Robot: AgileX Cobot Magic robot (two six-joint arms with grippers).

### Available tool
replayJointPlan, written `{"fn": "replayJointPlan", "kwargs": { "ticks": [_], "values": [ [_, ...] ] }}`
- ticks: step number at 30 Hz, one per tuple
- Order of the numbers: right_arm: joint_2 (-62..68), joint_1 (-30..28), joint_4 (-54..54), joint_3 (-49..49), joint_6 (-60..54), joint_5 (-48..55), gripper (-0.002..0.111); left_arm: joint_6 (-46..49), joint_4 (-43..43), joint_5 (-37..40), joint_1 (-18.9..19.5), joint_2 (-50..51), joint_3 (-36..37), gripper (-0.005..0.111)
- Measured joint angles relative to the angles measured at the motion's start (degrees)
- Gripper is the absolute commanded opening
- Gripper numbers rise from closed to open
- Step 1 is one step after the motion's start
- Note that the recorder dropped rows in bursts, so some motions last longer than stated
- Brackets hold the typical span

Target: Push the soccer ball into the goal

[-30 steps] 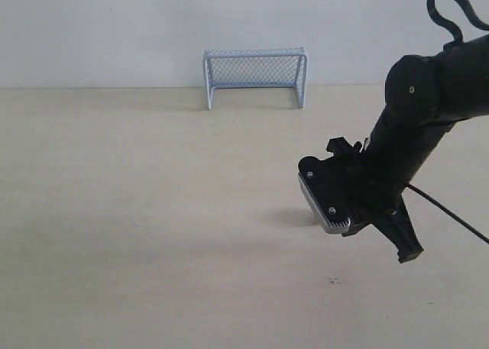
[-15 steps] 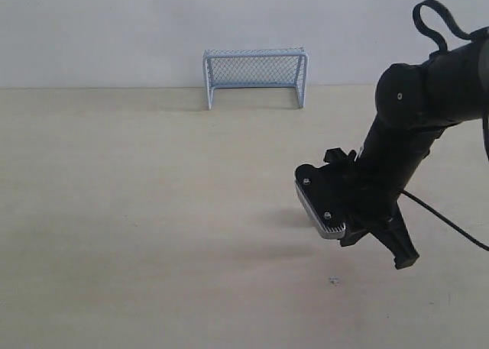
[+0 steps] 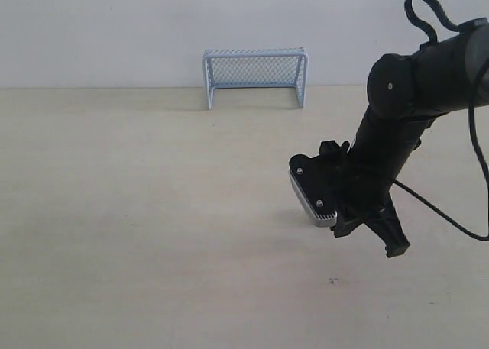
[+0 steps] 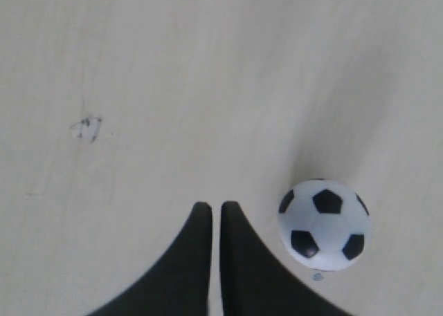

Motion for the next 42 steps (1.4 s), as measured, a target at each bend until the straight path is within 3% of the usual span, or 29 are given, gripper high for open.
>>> {"fn": "replayJointPlan", "kwargs": {
  "ticks": [23,25,29,31,38,42],
  "values": [
    [0.0,0.0,-2.1,0.0,1.7,8.8,0.000,0.0,0.0,0.0,0.0,0.0,0.0,0.006],
    [0.4,0.0,-2.1,0.0,1.2,5.0,0.000,0.0,0.0,0.0,0.0,0.0,0.0,0.006],
    [3.1,0.1,1.3,0.0,1.9,-19.3,0.000,0.0,0.0,0.0,0.0,0.0,0.0,0.006],
    [3.7,0.1,1.8,-0.1,2.8,-23.8,0.000,0.0,0.0,0.0,0.0,0.0,0.0,0.006],
    [0.9,-0.8,0.6,-0.1,3.2,-0.6,0.000,0.0,0.0,0.0,0.0,0.0,0.0,0.006],
    [-1.3,-2.0,0.4,-0.1,3.9,5.0,0.000,0.0,0.0,0.0,0.0,0.0,0.0,0.006]
  ]
}}
